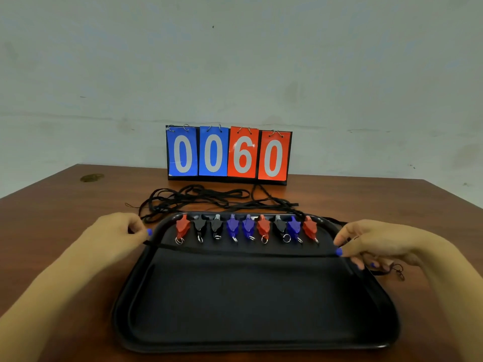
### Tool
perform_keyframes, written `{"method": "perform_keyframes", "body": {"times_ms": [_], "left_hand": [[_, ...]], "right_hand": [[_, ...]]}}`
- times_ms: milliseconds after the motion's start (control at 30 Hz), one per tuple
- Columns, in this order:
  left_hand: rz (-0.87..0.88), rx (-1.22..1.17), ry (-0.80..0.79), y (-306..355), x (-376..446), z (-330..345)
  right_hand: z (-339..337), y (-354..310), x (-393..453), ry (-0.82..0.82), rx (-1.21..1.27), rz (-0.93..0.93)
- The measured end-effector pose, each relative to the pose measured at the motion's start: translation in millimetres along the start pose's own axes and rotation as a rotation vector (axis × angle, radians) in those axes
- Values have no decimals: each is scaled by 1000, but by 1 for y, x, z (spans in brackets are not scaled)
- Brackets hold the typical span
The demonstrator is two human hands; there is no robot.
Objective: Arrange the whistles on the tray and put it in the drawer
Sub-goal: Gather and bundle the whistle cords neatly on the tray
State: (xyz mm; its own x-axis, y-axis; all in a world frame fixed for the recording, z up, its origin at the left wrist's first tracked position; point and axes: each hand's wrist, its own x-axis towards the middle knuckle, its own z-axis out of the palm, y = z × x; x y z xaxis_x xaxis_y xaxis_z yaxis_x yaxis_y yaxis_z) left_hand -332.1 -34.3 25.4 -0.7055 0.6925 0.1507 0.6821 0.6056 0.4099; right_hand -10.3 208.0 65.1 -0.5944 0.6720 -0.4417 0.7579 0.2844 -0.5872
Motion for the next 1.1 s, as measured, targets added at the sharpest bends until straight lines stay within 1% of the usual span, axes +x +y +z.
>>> {"method": "perform_keyframes", "body": {"times_ms": [67,167,233,367,500,667,867,1000,1100], "left_hand": [[-22,75,-92,-1,1,3],[-41,150,-194,-1,2,6],[-38,169,-207,-1,2,7],[-24,203,-222,2,1,9],[-12,290,-195,6,-3,15],[3,314,-169,5,0,22],[10,272,-127,10,0,26],[-3,233,-98,8,3,29],[-20,175,-73,6,8,31]], "right_hand": [[0,2,4,37,-38,43],[3,3,8,74,-160,67],[5,1,10,99,-193,75],[4,-1,12,204,-251,121],[7,-3,9,163,-398,199],[13,-1,16,203,-478,225],[14,-4,15,154,-416,205],[14,1,22,199,-331,166],[14,4,35,295,-301,120]]}}
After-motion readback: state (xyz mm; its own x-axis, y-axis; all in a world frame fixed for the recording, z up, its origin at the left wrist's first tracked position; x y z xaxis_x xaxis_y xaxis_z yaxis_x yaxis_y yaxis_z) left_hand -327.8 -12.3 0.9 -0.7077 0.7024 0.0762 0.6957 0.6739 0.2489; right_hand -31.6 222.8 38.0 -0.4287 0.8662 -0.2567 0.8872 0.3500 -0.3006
